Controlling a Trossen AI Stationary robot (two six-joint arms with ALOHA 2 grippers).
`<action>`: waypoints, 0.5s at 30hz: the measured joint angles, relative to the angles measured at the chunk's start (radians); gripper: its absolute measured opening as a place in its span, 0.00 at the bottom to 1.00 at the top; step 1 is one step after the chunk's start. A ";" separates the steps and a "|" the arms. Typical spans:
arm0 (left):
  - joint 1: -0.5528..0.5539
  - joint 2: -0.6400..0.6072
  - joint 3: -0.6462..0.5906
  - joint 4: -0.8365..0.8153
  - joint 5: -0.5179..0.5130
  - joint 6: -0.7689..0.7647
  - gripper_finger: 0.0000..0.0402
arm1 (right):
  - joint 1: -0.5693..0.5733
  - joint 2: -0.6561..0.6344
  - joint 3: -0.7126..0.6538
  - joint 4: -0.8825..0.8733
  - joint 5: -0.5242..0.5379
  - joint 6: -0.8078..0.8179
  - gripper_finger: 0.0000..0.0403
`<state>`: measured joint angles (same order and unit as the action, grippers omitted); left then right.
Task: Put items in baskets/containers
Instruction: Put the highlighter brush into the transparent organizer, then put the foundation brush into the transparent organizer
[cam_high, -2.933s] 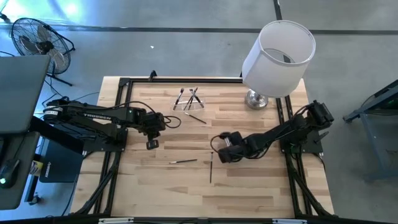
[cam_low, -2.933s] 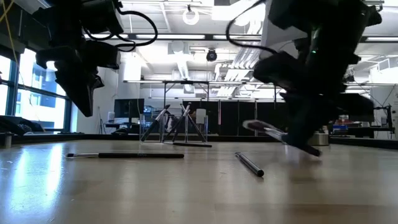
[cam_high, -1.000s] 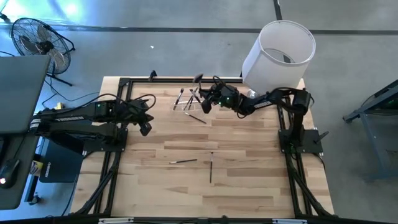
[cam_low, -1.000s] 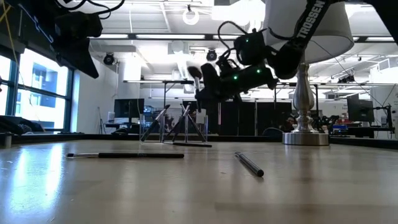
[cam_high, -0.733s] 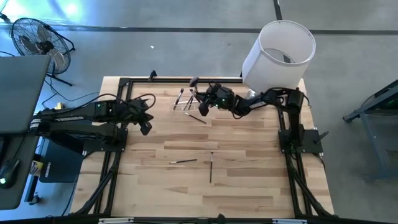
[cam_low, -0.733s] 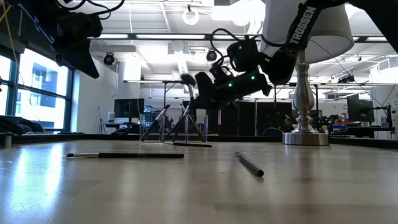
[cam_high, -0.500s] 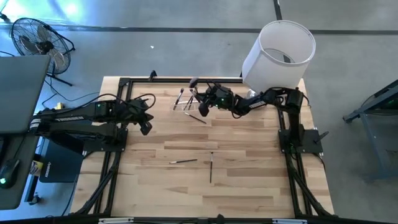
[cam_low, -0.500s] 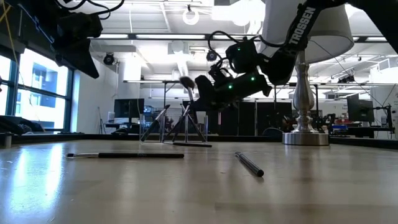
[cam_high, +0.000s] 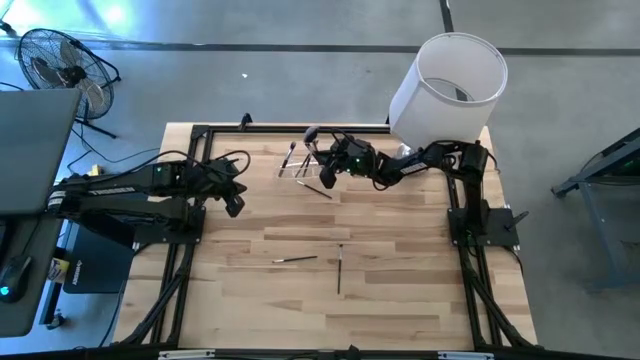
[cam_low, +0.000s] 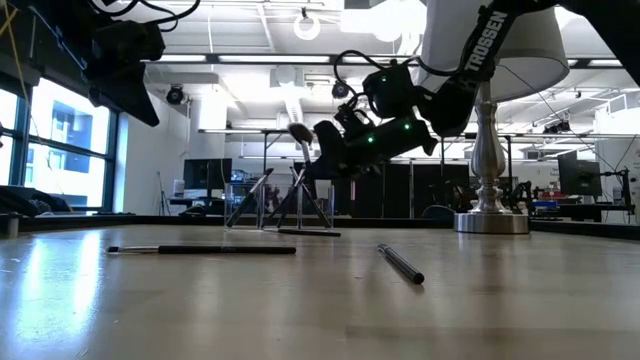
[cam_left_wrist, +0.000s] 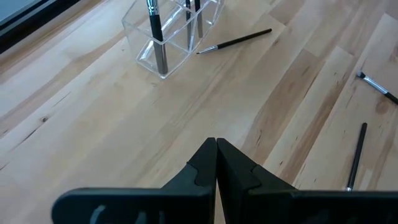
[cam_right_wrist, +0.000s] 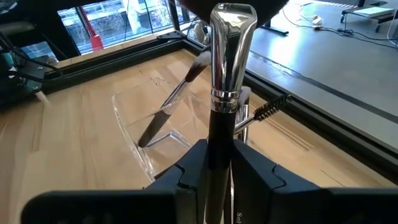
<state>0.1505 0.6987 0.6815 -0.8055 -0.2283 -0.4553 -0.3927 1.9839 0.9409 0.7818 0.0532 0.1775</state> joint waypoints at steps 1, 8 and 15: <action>0.000 0.000 0.000 0.000 0.000 0.000 0.00 | 0.000 0.000 0.000 0.000 0.000 0.000 0.15; 0.000 0.000 0.000 0.000 -0.003 0.002 0.00 | 0.000 0.000 0.000 -0.008 -0.004 0.002 0.15; 0.000 0.000 0.000 -0.001 -0.003 0.001 0.00 | 0.000 0.000 0.000 -0.055 -0.005 0.019 0.18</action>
<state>0.1505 0.6987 0.6815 -0.8062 -0.2310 -0.4539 -0.3923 1.9835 0.9405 0.7272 0.0486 0.1969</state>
